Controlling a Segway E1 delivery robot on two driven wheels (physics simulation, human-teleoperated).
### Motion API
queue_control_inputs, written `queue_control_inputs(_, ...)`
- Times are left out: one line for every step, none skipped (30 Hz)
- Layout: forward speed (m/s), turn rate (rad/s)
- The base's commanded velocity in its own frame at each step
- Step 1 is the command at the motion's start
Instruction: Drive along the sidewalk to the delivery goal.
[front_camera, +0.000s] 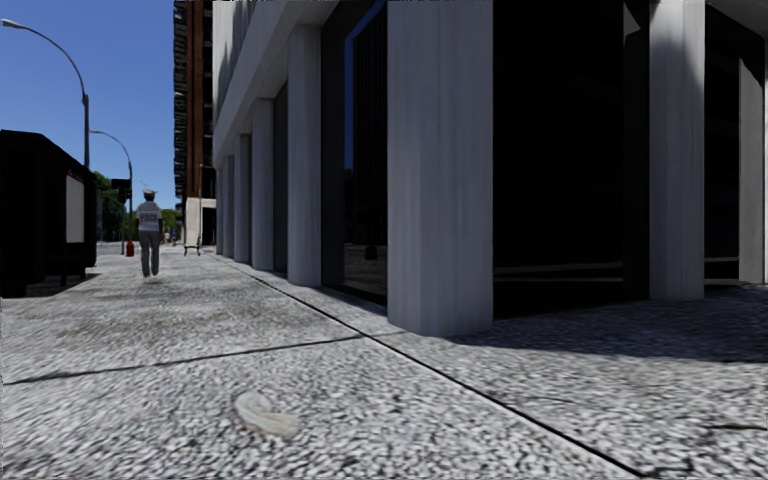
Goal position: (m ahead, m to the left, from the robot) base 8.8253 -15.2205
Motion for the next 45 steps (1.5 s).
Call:
queue_control_inputs(1.62,-0.59)
queue_control_inputs(1.62,-0.59)
queue_control_inputs(1.62,-0.59)
queue_control_inputs(1.62,-0.61)
queue_control_inputs(1.62,-0.65)
queue_control_inputs(1.62,-0.67)
queue_control_inputs(1.62,-0.80)
queue_control_inputs(1.62,-0.80)
queue_control_inputs(1.62,-0.80)
queue_control_inputs(1.62,-0.80)
queue_control_inputs(1.62,-0.80)
queue_control_inputs(1.62,-0.80)
queue_control_inputs(1.62,-0.80)
queue_control_inputs(1.62,-0.80)
queue_control_inputs(1.62,-0.80)
queue_control_inputs(1.62,-0.80)
queue_control_inputs(1.62,-0.80)
queue_control_inputs(1.62,-0.80)
queue_control_inputs(1.62,-0.80)
queue_control_inputs(1.62,-0.81)
queue_control_inputs(1.62,-0.81)
queue_control_inputs(1.62,-0.81)
queue_control_inputs(1.62,-0.81)
queue_control_inputs(1.62,-0.81)
queue_control_inputs(1.62,-0.81)
queue_control_inputs(1.62,-0.81)
queue_control_inputs(1.62,-0.81)
queue_control_inputs(1.62,-0.81)
queue_control_inputs(1.62,-0.81)
queue_control_inputs(1.62,-0.81)
queue_control_inputs(1.62,-0.81)
queue_control_inputs(1.62,-0.81)
queue_control_inputs(1.62,-0.81)
queue_control_inputs(1.62,-0.81)
queue_control_inputs(1.62,-0.81)
queue_control_inputs(1.62,-0.81)
queue_control_inputs(1.62,-0.81)
queue_control_inputs(1.62,-0.81)
queue_control_inputs(1.62,-0.81)
queue_control_inputs(1.62,-0.81)
queue_control_inputs(1.62,-0.81)
queue_control_inputs(1.62,-0.81)
queue_control_inputs(1.62,-0.81)
queue_control_inputs(1.62,-0.81)
queue_control_inputs(1.62,-0.69)
